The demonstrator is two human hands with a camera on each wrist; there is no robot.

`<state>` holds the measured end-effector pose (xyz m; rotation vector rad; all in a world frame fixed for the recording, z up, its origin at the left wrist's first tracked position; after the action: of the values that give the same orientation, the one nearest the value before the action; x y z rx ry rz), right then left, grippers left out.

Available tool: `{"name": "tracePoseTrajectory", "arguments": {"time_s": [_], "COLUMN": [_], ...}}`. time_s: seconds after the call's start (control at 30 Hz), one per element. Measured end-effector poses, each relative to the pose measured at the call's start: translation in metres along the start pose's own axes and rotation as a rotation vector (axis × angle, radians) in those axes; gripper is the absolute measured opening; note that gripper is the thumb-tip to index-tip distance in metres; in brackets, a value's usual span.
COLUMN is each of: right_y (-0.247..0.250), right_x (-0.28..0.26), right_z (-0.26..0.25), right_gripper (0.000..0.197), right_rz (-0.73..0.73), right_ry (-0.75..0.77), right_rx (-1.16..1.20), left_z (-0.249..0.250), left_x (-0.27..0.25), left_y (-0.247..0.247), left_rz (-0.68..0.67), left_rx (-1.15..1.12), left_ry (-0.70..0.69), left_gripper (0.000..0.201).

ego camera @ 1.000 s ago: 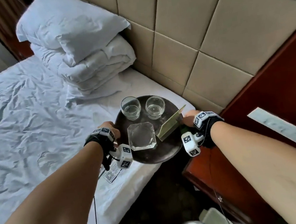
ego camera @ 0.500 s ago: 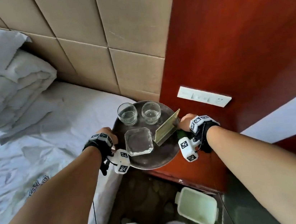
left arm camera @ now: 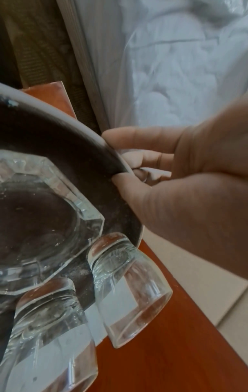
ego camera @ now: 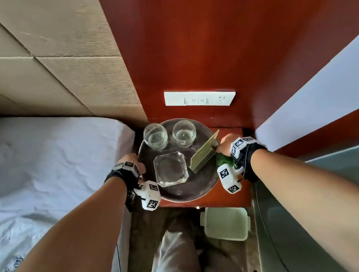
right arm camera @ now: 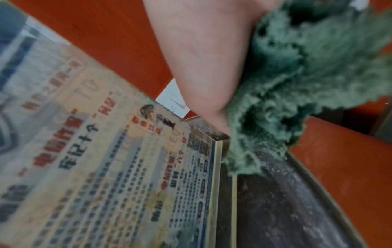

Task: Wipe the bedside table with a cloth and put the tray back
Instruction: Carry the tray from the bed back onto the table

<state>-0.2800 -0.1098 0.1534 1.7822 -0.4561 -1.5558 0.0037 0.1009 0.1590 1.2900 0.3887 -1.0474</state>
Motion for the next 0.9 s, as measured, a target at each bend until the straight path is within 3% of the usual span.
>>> {"name": "tracePoseTrajectory", "arguments": {"time_s": [0.13,0.3,0.4,0.53,0.67,0.9], "right_y": [-0.02,-0.026,-0.04,-0.075,-0.099,-0.123], "right_x": [0.038,0.043,0.058,0.095,0.11,0.147], "right_z": [0.024,0.031,0.036,0.047,0.048,0.058], "right_gripper": [0.047,0.034,0.029,0.033,0.033,0.039], "right_rz": [-0.072,-0.112,-0.137,-0.164,-0.195,-0.16], "right_ry": [-0.078,-0.178,-0.224,-0.278,-0.263,-0.329], "right_rx": [0.039,0.134,0.177,0.241,0.263,0.303], "left_z": [0.025,0.034,0.052,0.06,0.058,0.069], "left_x": [0.021,0.075,0.08,0.104,0.144,0.197], "left_y": [-0.012,-0.036,-0.041,-0.057,-0.087,-0.128], "left_rz": [-0.023,-0.072,-0.082,-0.082,-0.094,-0.109], "left_rx": [0.023,0.013,0.067,0.18,0.295,0.493], "left_ry": [-0.001,0.003,-0.01,-0.037,-0.059,-0.145], "left_gripper": [0.023,0.025,0.025,0.012,0.023,0.024]}}
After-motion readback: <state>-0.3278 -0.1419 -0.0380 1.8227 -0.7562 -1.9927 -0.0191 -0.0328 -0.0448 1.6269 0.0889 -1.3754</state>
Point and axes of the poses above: each hand's wrist, its own x-axis towards the middle knuckle, its own y-axis out of the back of the hand, z = x × y, the point moved 5 cm from there along x, towards the middle knuckle
